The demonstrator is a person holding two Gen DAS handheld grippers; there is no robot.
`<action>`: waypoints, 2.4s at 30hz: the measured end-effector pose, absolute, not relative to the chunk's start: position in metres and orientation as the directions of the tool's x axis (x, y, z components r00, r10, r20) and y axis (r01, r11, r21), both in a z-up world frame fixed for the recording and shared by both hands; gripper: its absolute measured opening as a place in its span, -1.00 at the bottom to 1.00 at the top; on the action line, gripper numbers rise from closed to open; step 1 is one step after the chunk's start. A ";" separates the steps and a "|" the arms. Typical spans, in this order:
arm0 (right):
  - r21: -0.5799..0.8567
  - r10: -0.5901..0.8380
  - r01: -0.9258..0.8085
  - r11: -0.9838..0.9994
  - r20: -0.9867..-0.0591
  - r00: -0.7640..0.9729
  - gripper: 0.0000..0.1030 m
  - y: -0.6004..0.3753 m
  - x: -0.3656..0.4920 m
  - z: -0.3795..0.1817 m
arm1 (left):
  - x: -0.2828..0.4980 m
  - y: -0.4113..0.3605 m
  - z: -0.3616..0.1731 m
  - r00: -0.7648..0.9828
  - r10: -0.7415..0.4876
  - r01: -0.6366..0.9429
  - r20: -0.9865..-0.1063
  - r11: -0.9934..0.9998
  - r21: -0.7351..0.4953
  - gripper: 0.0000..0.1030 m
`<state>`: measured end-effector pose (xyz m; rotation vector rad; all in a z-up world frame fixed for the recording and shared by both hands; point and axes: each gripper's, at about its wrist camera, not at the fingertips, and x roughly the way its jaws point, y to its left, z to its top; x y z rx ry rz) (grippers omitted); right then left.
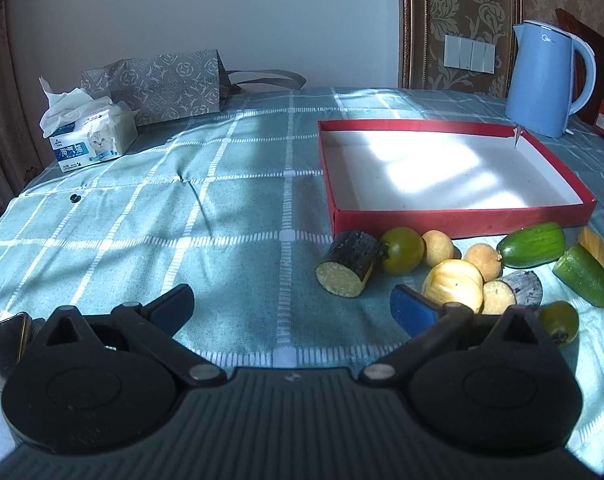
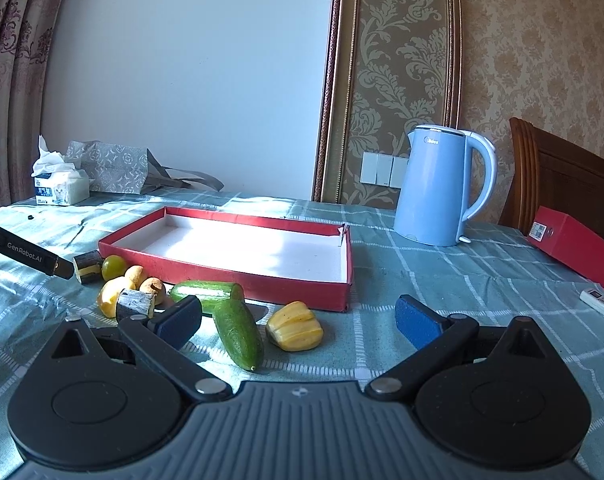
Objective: Organize fruits
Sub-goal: 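Move both tools toward the row of fruits beside the red tray, then grasp the dark eggplant slice with the left tool while the right tool grasps the cucumber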
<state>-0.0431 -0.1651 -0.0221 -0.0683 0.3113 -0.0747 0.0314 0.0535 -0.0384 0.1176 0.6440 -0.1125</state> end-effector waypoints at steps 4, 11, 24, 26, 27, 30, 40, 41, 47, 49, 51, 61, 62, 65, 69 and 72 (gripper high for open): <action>-0.080 -0.099 0.076 0.994 -0.351 0.931 1.00 -0.165 -0.033 -0.025 | 0.028 0.047 -0.039 0.800 -0.077 0.150 -0.596 0.986 0.075 1.00; -0.064 -0.146 0.131 0.989 -0.426 0.893 1.00 -0.175 -0.020 -0.030 | 0.024 0.038 -0.037 0.811 -0.065 0.157 -0.582 0.982 0.109 1.00; -0.022 -0.153 0.164 0.986 -0.489 0.859 1.00 -0.185 -0.006 -0.035 | 0.027 0.036 -0.037 0.825 -0.031 0.159 -0.565 0.971 0.179 1.00; -0.021 -0.154 0.165 0.986 -0.490 0.858 1.00 -0.185 -0.005 -0.035 | 0.028 0.037 -0.038 0.826 -0.035 0.166 -0.562 0.969 0.184 1.00; -0.021 -0.154 0.165 0.986 -0.489 0.858 1.00 -0.185 -0.005 -0.035 | 0.029 0.038 -0.038 0.827 -0.034 0.167 -0.561 0.968 0.187 1.00; -0.023 -0.158 0.168 0.986 -0.490 0.857 1.00 -0.185 -0.005 -0.036 | 0.032 0.041 -0.038 0.833 -0.035 0.174 -0.552 0.964 0.201 1.00; -0.020 -0.146 0.155 0.988 -0.469 0.871 1.00 -0.181 -0.006 -0.032 | 0.054 0.045 -0.040 0.805 -0.068 0.240 -0.590 0.946 0.219 1.00; -0.022 -0.144 0.152 0.988 -0.466 0.873 1.00 -0.181 -0.007 -0.032 | 0.055 0.045 -0.040 0.798 -0.077 0.249 -0.598 0.945 0.210 1.00; -0.033 -0.136 0.136 0.990 -0.463 0.876 1.00 -0.173 -0.007 -0.033 | 0.066 0.038 -0.048 0.775 -0.103 0.296 -0.623 0.931 0.215 1.00; -0.035 -0.134 0.133 0.991 -0.461 0.877 1.00 -0.172 -0.008 -0.032 | 0.067 0.032 -0.051 0.779 -0.104 0.320 -0.619 0.914 0.248 1.00; -0.036 -0.129 0.127 0.991 -0.460 0.878 1.00 -0.171 -0.008 -0.032 | 0.069 0.027 -0.053 0.776 -0.105 0.335 -0.622 0.904 0.266 1.00; -0.035 -0.119 0.116 0.993 -0.454 0.883 1.00 -0.170 -0.009 -0.031 | 0.078 0.019 -0.057 0.764 -0.135 0.381 -0.631 0.884 0.272 0.79; -0.034 -0.119 0.117 0.993 -0.453 0.884 1.00 -0.170 -0.009 -0.031 | 0.078 0.019 -0.057 0.760 -0.141 0.385 -0.634 0.884 0.266 0.73; -0.033 -0.119 0.117 0.993 -0.451 0.885 1.00 -0.170 -0.009 -0.031 | 0.077 0.020 -0.055 0.744 -0.170 0.410 -0.647 0.880 0.239 0.49; -0.034 -0.117 0.114 0.993 -0.450 0.885 1.00 -0.170 -0.009 -0.032 | 0.076 0.021 -0.053 0.714 -0.218 0.445 -0.665 0.875 0.191 0.08; -0.039 -0.119 0.114 0.993 -0.449 0.886 1.00 -0.170 -0.009 -0.033 | 0.077 0.025 -0.052 0.694 -0.247 0.459 -0.676 0.876 0.151 -0.11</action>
